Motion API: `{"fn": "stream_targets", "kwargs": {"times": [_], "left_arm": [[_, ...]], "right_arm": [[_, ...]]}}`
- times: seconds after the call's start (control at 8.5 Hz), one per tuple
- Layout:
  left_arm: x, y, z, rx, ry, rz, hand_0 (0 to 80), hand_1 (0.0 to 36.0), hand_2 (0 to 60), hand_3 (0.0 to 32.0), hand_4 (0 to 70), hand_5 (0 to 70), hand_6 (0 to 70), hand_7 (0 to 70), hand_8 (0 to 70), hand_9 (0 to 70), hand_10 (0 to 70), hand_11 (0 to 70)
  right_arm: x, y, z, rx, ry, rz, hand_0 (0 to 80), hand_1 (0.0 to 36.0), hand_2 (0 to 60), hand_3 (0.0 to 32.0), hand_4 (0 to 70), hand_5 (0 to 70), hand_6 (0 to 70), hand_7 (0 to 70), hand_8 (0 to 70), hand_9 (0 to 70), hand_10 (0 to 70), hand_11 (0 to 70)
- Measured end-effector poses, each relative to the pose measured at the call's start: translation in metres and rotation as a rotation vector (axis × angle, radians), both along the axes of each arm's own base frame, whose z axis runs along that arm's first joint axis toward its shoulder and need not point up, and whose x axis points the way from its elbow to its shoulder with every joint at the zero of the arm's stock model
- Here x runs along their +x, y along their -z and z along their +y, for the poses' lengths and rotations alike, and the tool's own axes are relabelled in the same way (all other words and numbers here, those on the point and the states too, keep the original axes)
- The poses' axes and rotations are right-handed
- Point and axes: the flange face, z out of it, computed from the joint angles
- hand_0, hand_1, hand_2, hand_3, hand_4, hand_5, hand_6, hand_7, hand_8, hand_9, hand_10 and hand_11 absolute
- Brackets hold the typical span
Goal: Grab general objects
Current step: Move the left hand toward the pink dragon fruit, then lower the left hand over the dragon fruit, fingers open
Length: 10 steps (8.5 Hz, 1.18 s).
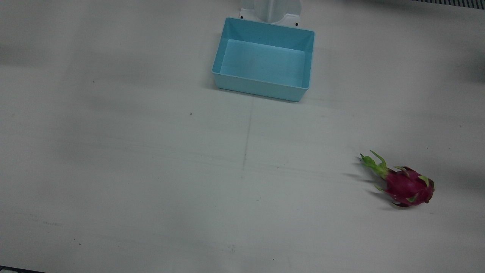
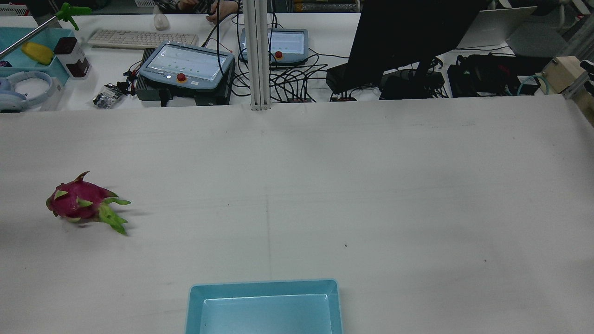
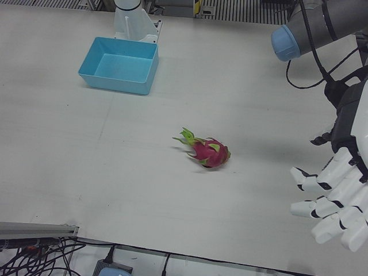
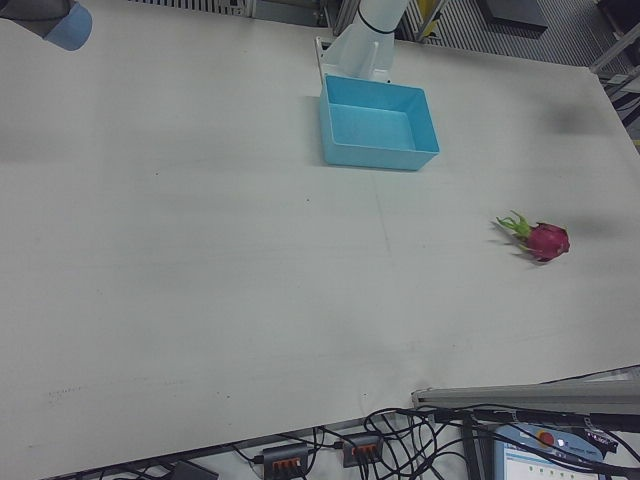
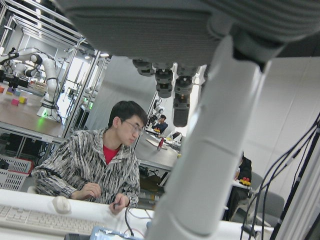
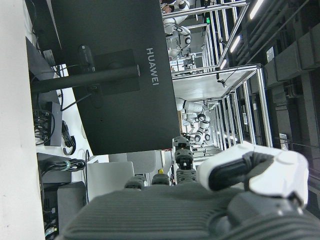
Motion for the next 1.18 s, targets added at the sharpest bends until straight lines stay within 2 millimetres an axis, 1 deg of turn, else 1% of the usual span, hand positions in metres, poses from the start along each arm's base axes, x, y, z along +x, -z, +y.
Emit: {"fn": "stream_targets", "kwargs": {"times": [0.12, 0.24, 0.35, 0.47, 0.59, 0.71, 0.94, 1.06, 1.18], "left_arm": [[0.021, 0.001, 0.003, -0.009, -0.032, -0.038, 67.1, 36.0, 60.0, 0.0, 15.0, 32.8, 13.6, 14.6, 6.6, 4.6, 1.2, 5.8], [0.064, -0.002, 0.006, -0.019, -0.089, -0.084, 63.2, 36.0, 60.0, 0.0, 12.8, 32.7, 10.9, 11.1, 5.1, 2.8, 0.5, 4.6], [0.112, -0.006, 0.012, -0.030, -0.150, -0.129, 63.5, 36.0, 60.0, 0.0, 11.1, 34.4, 9.9, 9.9, 4.6, 2.0, 0.4, 4.5], [0.151, -0.012, 0.019, -0.039, -0.189, -0.168, 67.1, 36.0, 60.0, 0.0, 9.5, 34.8, 8.9, 9.0, 4.3, 1.2, 0.9, 5.3], [0.173, -0.019, 0.025, -0.048, -0.198, -0.190, 67.1, 36.0, 60.0, 0.0, 8.8, 33.5, 8.0, 8.3, 4.2, 1.0, 1.4, 6.1], [0.191, -0.025, 0.030, -0.057, -0.201, -0.202, 63.9, 36.0, 60.0, 0.0, 8.9, 32.4, 7.4, 8.2, 4.8, 1.2, 2.3, 7.2], [0.235, -0.032, 0.043, -0.072, -0.213, -0.254, 68.8, 36.0, 60.0, 0.0, 8.9, 33.6, 6.6, 7.6, 4.5, 0.2, 2.1, 7.2], [0.260, -0.038, 0.052, -0.082, -0.229, -0.284, 64.9, 36.0, 60.0, 0.0, 8.0, 32.8, 5.9, 6.7, 4.2, 0.0, 1.8, 6.7], [0.275, -0.046, 0.060, -0.089, -0.242, -0.311, 62.8, 36.0, 60.0, 0.0, 7.3, 31.3, 5.3, 6.0, 4.0, 0.0, 1.5, 6.2]], "right_arm": [[0.000, 0.000, 0.000, 0.000, 0.000, 0.000, 0.0, 0.0, 0.0, 0.0, 0.0, 0.0, 0.0, 0.0, 0.0, 0.0, 0.0, 0.0], [0.000, 0.000, 0.000, 0.001, 0.000, 0.000, 0.0, 0.0, 0.0, 0.0, 0.0, 0.0, 0.0, 0.0, 0.0, 0.0, 0.0, 0.0], [0.000, 0.001, 0.000, 0.001, 0.000, 0.000, 0.0, 0.0, 0.0, 0.0, 0.0, 0.0, 0.0, 0.0, 0.0, 0.0, 0.0, 0.0], [0.000, 0.001, 0.000, 0.001, 0.000, 0.000, 0.0, 0.0, 0.0, 0.0, 0.0, 0.0, 0.0, 0.0, 0.0, 0.0, 0.0, 0.0], [0.000, 0.001, 0.000, 0.000, 0.000, 0.000, 0.0, 0.0, 0.0, 0.0, 0.0, 0.0, 0.0, 0.0, 0.0, 0.0, 0.0, 0.0], [0.000, 0.001, 0.000, 0.000, 0.000, 0.000, 0.0, 0.0, 0.0, 0.0, 0.0, 0.0, 0.0, 0.0, 0.0, 0.0, 0.0, 0.0], [0.000, 0.000, 0.000, -0.001, 0.000, 0.000, 0.0, 0.0, 0.0, 0.0, 0.0, 0.0, 0.0, 0.0, 0.0, 0.0, 0.0, 0.0], [0.000, 0.001, 0.000, -0.001, 0.000, 0.000, 0.0, 0.0, 0.0, 0.0, 0.0, 0.0, 0.0, 0.0, 0.0, 0.0, 0.0, 0.0], [0.000, 0.001, 0.000, -0.001, 0.000, 0.000, 0.0, 0.0, 0.0, 0.0, 0.0, 0.0, 0.0, 0.0, 0.0, 0.0, 0.0, 0.0]]}}
